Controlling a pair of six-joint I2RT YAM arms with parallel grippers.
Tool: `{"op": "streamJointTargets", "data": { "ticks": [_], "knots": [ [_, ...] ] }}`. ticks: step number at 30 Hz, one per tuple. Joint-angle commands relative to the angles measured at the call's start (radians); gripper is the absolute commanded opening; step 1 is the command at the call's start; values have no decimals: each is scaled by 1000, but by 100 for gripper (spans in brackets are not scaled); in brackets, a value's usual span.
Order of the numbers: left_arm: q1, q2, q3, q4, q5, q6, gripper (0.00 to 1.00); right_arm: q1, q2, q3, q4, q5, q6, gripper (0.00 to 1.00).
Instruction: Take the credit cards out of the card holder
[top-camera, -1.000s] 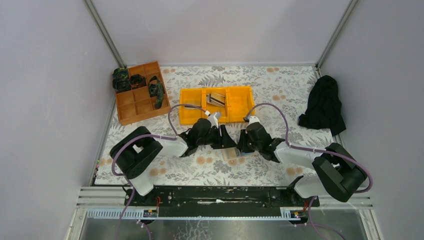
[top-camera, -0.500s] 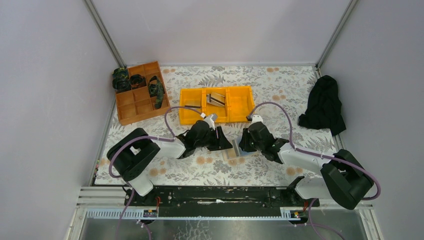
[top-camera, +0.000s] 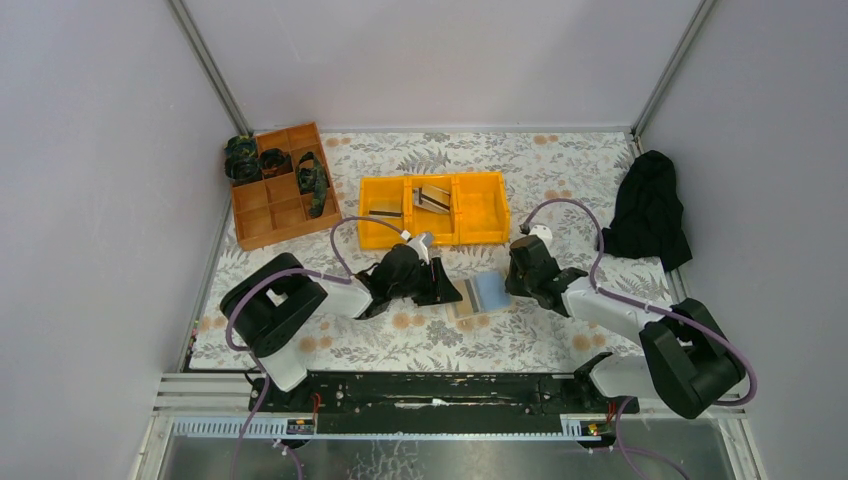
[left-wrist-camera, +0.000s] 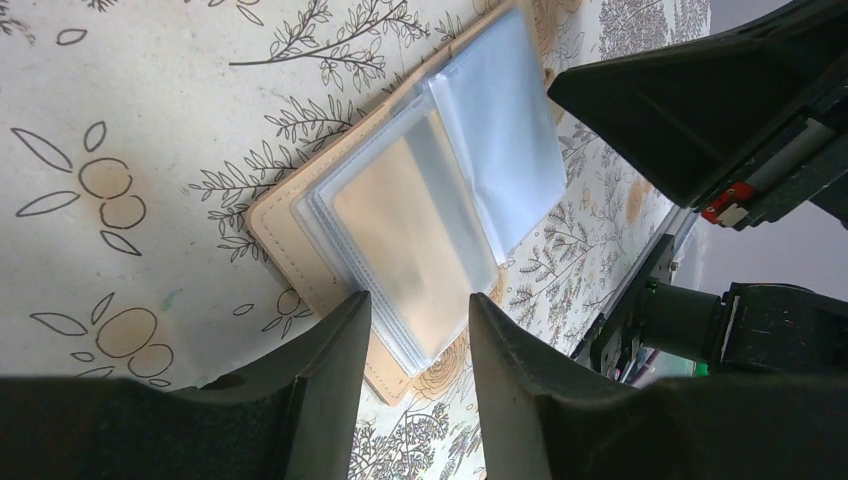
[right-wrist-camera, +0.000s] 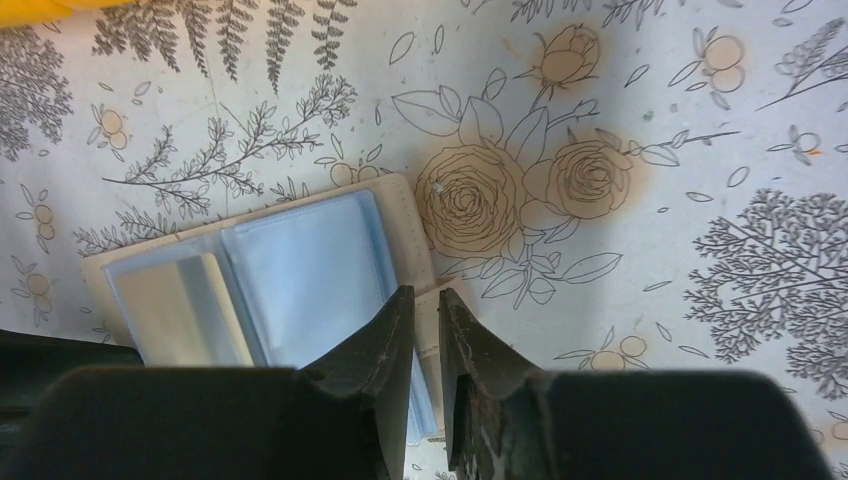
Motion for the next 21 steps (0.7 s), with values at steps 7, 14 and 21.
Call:
{"op": "streamJointTargets", "data": {
  "ticks": [7, 14, 21],
  "knots": [
    [7, -15, 19, -1, 0, 14, 48, -3, 33, 2, 37, -116, 15, 20],
    [35, -5, 38, 0, 14, 20, 48, -3, -36, -27, 31, -173, 39, 19],
    [56, -12, 40, 4, 23, 28, 48, -3, -134, 3, -50, -101, 16, 20]
  ]
}}
